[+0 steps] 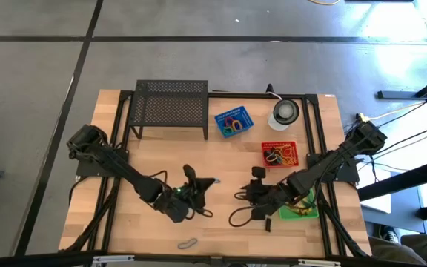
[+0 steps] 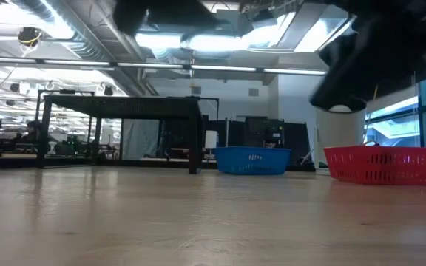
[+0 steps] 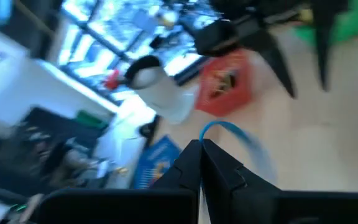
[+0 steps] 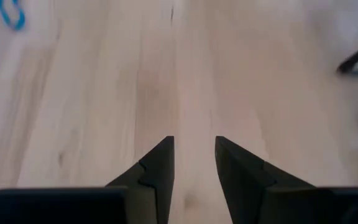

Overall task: Pick & Place Office Desk Supplies
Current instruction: Put the blue rubber band into the red bin

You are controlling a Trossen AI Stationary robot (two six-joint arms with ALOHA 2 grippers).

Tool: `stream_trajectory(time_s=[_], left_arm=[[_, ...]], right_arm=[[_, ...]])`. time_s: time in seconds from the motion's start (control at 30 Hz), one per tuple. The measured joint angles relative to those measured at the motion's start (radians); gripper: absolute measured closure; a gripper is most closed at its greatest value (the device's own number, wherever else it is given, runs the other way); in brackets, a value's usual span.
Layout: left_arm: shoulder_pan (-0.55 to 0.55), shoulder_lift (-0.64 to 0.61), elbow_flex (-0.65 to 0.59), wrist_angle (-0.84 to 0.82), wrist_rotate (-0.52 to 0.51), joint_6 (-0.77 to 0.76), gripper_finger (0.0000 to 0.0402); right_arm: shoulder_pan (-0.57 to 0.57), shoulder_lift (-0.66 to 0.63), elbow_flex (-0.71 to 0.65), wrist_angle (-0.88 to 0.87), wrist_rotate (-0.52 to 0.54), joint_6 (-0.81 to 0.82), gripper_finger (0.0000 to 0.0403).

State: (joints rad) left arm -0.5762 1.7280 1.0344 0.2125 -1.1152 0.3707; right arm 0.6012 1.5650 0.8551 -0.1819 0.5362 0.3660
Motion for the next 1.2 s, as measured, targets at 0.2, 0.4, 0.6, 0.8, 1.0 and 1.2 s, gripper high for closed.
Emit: stream_trajectory(time_s=[0.2, 0.4, 0.6, 0.8, 1.0, 1.2], left_arm=[[0.017, 0.001, 0.001, 0.075, 0.016, 0.035, 0.0399], [0.023, 0.001, 0.001, 0.074, 0.009, -0.014, 0.0399], [0.023, 0.001, 0.001, 0.074, 0.009, -0.017, 0.0399], [0.023, 0.001, 0.001, 0.075, 0.009, -0.017, 0.0399], [0.023, 0.001, 0.002, 0.075, 0.009, -0.017, 0.0399], [0.023, 0.001, 0.003, 0.075, 0.009, -0.017, 0.0399]], right_arm=[[-0.058, 0.000, 0.000, 0.200, 0.045, -0.084, 0.0285], [-0.128, 0.000, 0.000, 0.328, -0.004, -0.090, 0.0285], [-0.166, 0.000, 0.000, 0.420, -0.114, -0.093, 0.0280], [-0.183, 0.000, 0.001, 0.453, -0.186, -0.093, 0.0249], [-0.184, 0.000, 0.001, 0.471, -0.189, -0.089, 0.0233], [-0.184, 0.000, 0.001, 0.486, -0.190, -0.089, 0.0231]])
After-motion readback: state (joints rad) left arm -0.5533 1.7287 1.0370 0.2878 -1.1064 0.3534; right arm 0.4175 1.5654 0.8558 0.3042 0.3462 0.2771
